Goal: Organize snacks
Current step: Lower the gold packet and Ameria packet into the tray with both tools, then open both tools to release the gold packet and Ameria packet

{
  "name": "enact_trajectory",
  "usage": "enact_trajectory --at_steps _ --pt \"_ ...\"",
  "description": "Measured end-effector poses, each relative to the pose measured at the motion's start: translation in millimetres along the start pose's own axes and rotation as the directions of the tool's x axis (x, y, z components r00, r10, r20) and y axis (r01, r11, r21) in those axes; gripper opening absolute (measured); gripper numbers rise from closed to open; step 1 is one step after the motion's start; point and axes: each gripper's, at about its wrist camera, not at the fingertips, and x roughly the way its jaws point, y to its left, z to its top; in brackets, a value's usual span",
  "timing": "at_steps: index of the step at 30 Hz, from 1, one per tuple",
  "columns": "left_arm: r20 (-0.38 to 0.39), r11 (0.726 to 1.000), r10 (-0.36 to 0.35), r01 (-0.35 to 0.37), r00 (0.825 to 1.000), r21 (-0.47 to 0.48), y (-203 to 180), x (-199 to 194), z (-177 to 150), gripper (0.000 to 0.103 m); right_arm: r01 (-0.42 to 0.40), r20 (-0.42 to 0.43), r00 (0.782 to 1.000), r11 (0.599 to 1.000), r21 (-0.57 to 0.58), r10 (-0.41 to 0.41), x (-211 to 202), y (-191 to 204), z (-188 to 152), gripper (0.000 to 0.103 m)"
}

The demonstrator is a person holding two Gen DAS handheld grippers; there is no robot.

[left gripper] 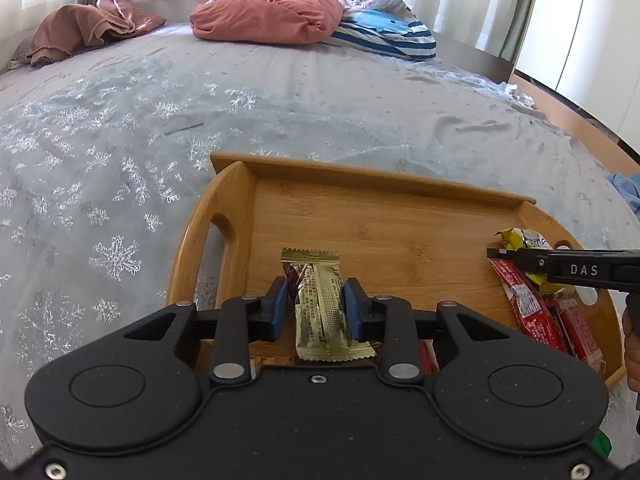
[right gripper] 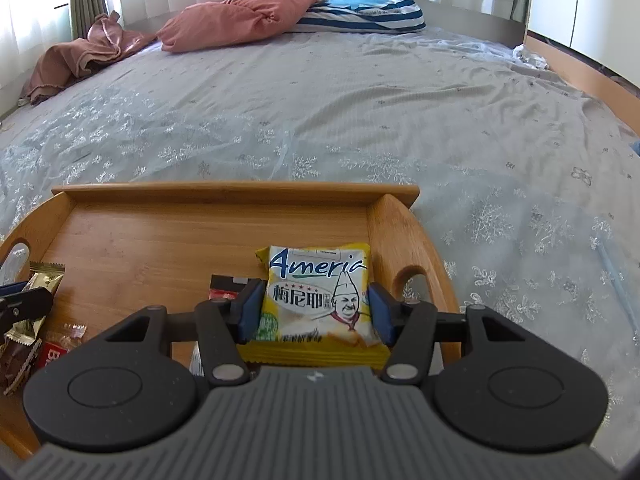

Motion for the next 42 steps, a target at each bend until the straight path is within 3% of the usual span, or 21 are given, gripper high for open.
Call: enact_trajectory --at_steps 6,9,12,14,19,23,26,42 --pt "-0.006 1.000 0.013 -0.013 1.000 0.004 -0.1 -0.9 -0.1 0.032 -0.012 0.003 1.000 1.000 0.011 0.012 -2.6 -3.5 -2.9 0.071" --pt "-0.009 1.000 0.029 -0.028 1.000 0.011 -2.1 -4.5 0.4 0.045 -0.017 0.007 1.000 1.000 0.011 0.017 -5.8 -4.2 -2.6 0.072" --pt "-0.011 0.999 0.032 -0.032 0.999 0.020 -2.5 -8.9 0.7 0.047 -0.026 0.016 1.000 1.000 0.008 0.026 -11.5 -4.7 -2.8 0.075" --pt "-0.016 0.999 0.034 -0.034 0.999 0.018 -2.0 -13.4 0.9 0.053 -0.035 0.025 0.999 0.999 0.009 0.035 -16.7 -5.1 -2.9 0.077" --pt "0.015 1.000 0.016 -0.016 1.000 0.011 0.2 -36.1 0.0 0.079 -0.051 0.064 0.997 0.998 -0.025 0.052 -38.9 -1.4 -4.9 0.083" --pt "0.028 1.000 -0.003 0.003 1.000 0.019 -0.5 -58.1 -4.6 0.081 -0.076 0.106 0.991 0.995 -0.059 0.082 -60.7 2.8 -10.5 0.089" --pt "0.040 1.000 -0.013 0.012 0.999 0.027 -2.4 -74.5 -11.3 0.089 -0.098 0.127 0.986 0.993 -0.071 0.107 -75.4 5.1 -18.5 0.090" --pt "0.087 0.994 -0.073 0.066 0.994 0.086 -20.6 -144.4 -56.8 0.093 -0.169 0.193 0.961 0.973 -0.157 0.198 -130.5 17.9 -72.6 0.093"
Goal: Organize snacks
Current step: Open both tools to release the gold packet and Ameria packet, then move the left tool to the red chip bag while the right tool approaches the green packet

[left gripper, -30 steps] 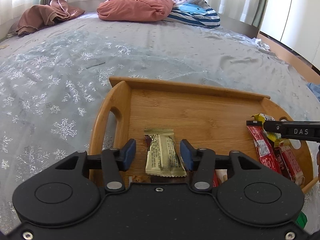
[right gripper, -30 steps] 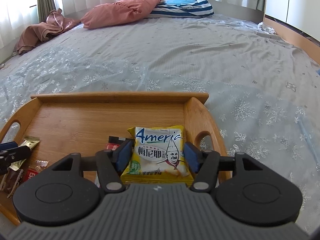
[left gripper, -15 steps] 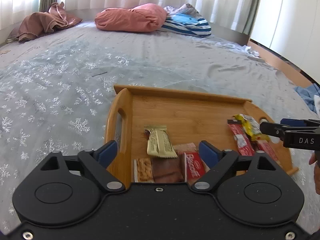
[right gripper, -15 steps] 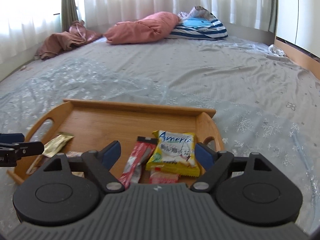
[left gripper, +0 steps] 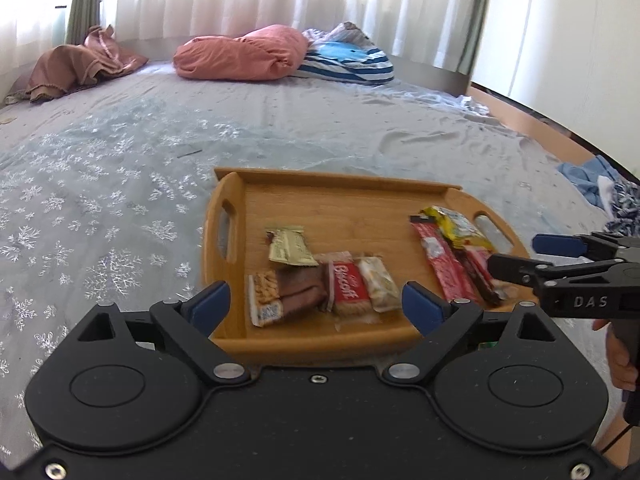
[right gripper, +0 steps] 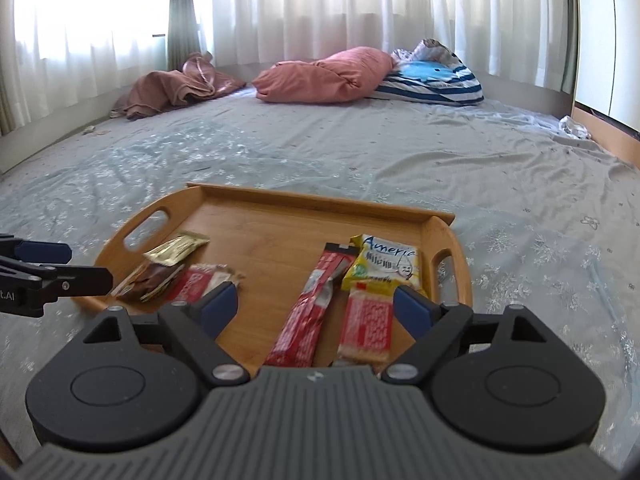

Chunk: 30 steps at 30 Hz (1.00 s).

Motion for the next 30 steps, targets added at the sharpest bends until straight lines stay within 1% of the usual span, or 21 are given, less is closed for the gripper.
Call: enact_trajectory --at_steps 2,7,13,23,30 --pt "-0.013 1.000 -0.017 0.017 1.000 0.002 -4.0 -4.8 -1.2 0.093 -0.013 0.004 1.000 1.000 -0.001 0.013 -5.7 2.3 -4.3 0.094" --pt "-0.049 0.999 -0.044 0.043 0.998 -0.028 -9.9 -14.4 -5.3 0.093 -0.024 0.019 1.000 1.000 0.004 0.024 -19.3 3.8 -12.4 0.094" --pt "-0.073 0.998 -0.060 0.060 0.995 -0.010 -23.2 -30.4 -16.0 0.093 -0.013 0.028 1.000 1.000 0.003 0.012 -31.9 -0.4 -22.0 0.095" --pt "-0.135 0.993 -0.118 0.119 0.984 0.000 -44.3 -45.5 -44.9 0.093 0.003 0.000 1.000 1.000 0.021 -0.003 -41.4 -9.1 -47.8 0.095" --pt "-0.149 0.991 -0.130 0.131 0.980 0.000 -56.5 -52.3 -61.8 0.093 0.014 -0.022 1.000 0.999 0.041 -0.013 -43.8 -14.9 -64.0 0.095"
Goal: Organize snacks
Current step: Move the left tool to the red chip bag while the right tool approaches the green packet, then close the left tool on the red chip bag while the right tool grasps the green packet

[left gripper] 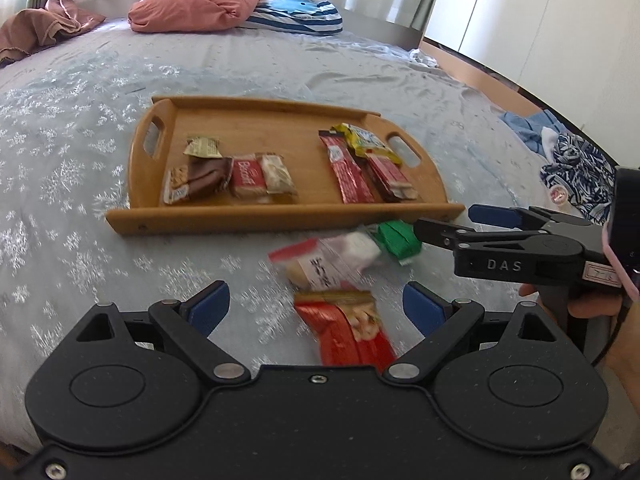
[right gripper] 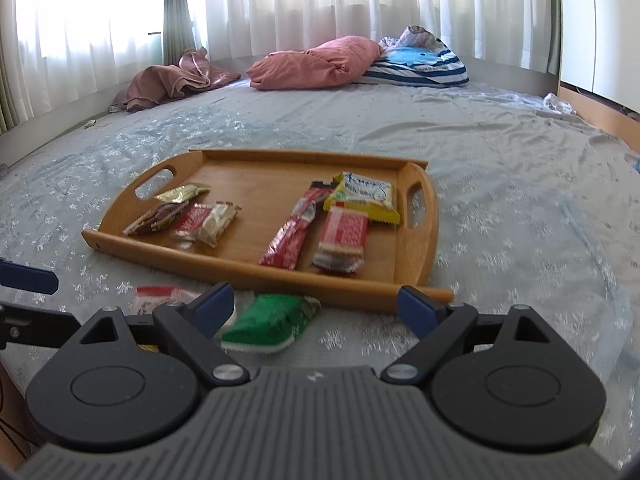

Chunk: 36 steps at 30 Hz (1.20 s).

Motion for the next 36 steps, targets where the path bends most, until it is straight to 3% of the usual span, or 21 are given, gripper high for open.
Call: enact_trajectory --at_steps 15,20,24,36 --pt "-0.061 0.998 -0.042 0.044 0.997 0.035 -25.2 15.0 -20.0 0.092 0.033 -0.040 0.999 0.997 0.072 -0.031 1.1 -18.6 -17.6 0.096" --pt "-0.092 0.997 -0.054 0.059 0.994 0.050 -31.9 23.1 -23.8 0.075 0.023 -0.047 0.999 0.996 0.085 -0.019 3.4 -18.8 -19.9 0.096" --pt "-0.109 0.996 -0.041 0.050 0.993 0.075 -36.4 27.9 -27.2 0.042 0.017 -0.048 0.999 0.996 0.090 -0.012 5.6 -17.0 -19.8 0.096" --pt "-0.051 0.997 -0.044 0.048 0.998 0.067 -24.7 8.9 -16.3 0.040 -0.051 -0.048 0.997 0.990 0.132 0.058 10.0 -6.9 -15.4 0.096"
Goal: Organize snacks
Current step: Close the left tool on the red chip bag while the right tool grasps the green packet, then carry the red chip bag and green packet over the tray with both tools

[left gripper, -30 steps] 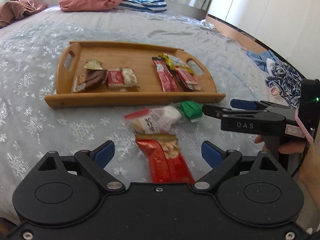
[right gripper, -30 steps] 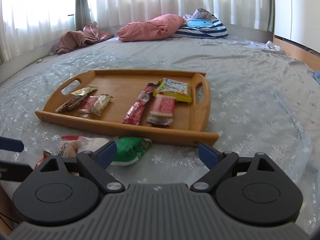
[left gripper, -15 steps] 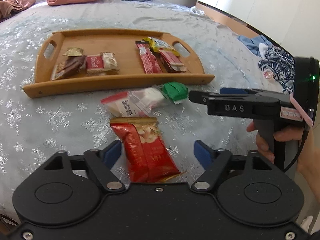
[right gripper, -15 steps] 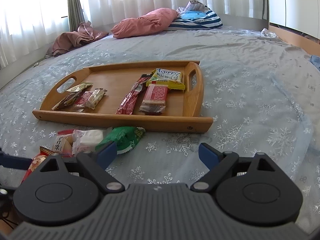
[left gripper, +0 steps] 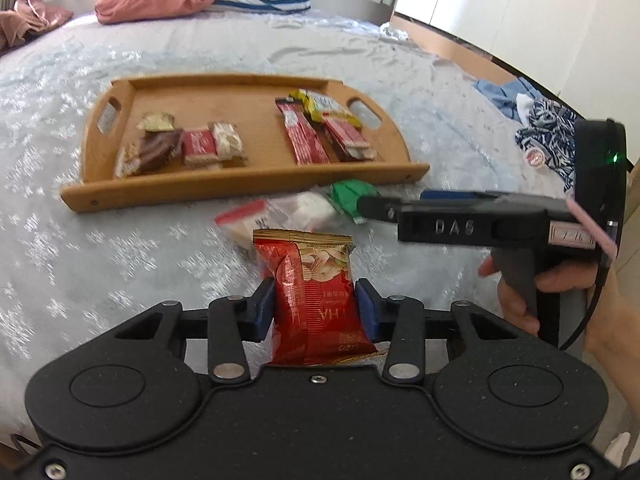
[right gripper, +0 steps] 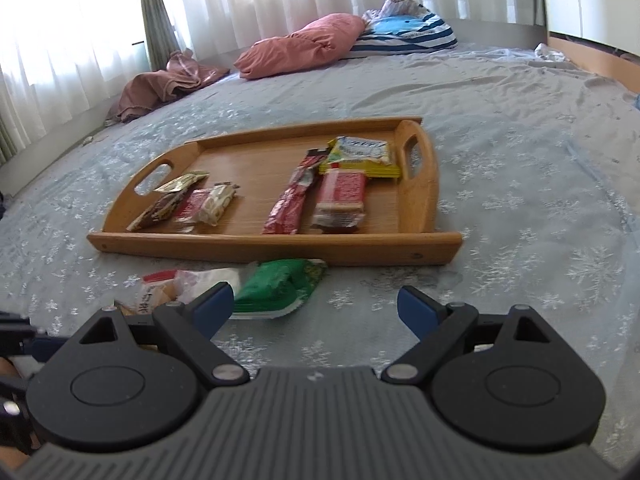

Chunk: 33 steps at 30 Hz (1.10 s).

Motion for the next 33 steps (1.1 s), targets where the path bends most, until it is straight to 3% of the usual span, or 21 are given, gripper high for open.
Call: enact_trajectory --at_steps 5,12,18,26,33 --pt "0.026 0.998 0.057 -0.057 0.998 -0.008 10.3 -6.5 4.4 0.040 -0.006 -0.012 1.000 1.000 -0.011 0.005 7.4 13.8 1.0 0.088" --pt "0.039 0.995 0.095 -0.093 0.995 -0.044 26.1 -9.3 8.5 0.040 0.062 -0.017 0.998 0.998 -0.015 -0.062 20.0 30.4 4.2 0.058" --pt "0.050 0.992 0.104 -0.101 0.993 -0.071 36.4 -9.7 13.4 0.040 0.100 -0.009 0.995 0.994 -0.054 -0.101 24.1 42.4 4.9 0.042" --pt "0.062 0.990 0.107 -0.100 0.992 -0.101 47.4 -10.4 21.6 0.040 0.112 -0.014 0.993 0.992 -0.061 -0.113 17.2 38.4 5.5 0.032" --pt "0.080 0.988 0.115 -0.105 0.990 -0.117 58.0 -11.7 36.6 0.040 0.103 0.006 0.995 0.993 -0.062 -0.103 2.1 35.0 9.9 0.031"
